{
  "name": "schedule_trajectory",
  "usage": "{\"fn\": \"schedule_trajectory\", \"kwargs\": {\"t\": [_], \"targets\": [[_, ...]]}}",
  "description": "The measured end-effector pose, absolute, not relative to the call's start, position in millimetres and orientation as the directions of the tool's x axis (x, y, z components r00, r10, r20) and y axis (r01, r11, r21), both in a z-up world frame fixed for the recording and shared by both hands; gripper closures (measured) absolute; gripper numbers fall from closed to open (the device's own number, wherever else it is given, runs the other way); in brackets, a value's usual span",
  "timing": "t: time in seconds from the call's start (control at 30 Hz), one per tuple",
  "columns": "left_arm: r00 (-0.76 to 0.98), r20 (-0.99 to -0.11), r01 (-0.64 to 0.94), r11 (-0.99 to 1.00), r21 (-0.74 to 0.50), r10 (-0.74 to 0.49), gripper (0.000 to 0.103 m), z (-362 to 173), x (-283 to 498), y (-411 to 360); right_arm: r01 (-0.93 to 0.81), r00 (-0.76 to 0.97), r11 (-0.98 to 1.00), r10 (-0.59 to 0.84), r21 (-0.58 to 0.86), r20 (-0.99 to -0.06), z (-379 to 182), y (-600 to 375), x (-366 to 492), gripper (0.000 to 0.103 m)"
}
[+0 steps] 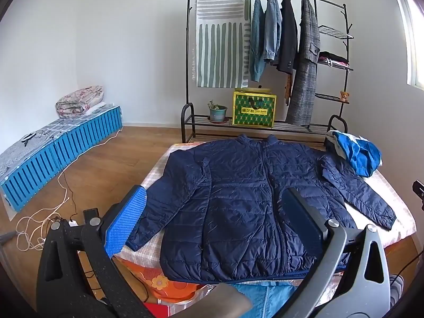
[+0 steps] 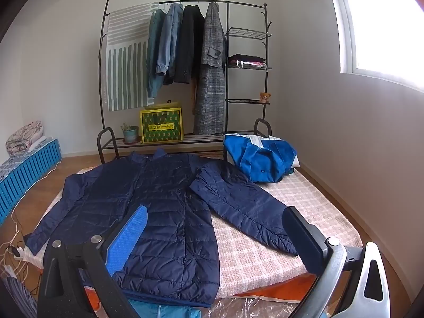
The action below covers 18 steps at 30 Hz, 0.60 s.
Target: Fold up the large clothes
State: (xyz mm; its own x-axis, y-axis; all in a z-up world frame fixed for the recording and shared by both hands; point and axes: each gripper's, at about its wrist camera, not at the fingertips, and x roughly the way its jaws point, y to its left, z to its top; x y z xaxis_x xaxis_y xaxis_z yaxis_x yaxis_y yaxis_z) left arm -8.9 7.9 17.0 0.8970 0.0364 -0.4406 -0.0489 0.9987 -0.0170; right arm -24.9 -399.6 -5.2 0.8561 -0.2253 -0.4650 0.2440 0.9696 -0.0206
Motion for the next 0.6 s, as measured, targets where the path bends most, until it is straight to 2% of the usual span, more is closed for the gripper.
{"fn": "schedule_trajectory", "kwargs": {"t": [0.6], "targets": [[0.898, -0.437, -0.050, 0.999, 0.000, 0.045, 0.000, 21.3, -9.5, 0.2, 0.248, 0.859, 0.968, -0.229, -0.017, -0.457, -1.9, -399.2, -27.7, 0.000]]}}
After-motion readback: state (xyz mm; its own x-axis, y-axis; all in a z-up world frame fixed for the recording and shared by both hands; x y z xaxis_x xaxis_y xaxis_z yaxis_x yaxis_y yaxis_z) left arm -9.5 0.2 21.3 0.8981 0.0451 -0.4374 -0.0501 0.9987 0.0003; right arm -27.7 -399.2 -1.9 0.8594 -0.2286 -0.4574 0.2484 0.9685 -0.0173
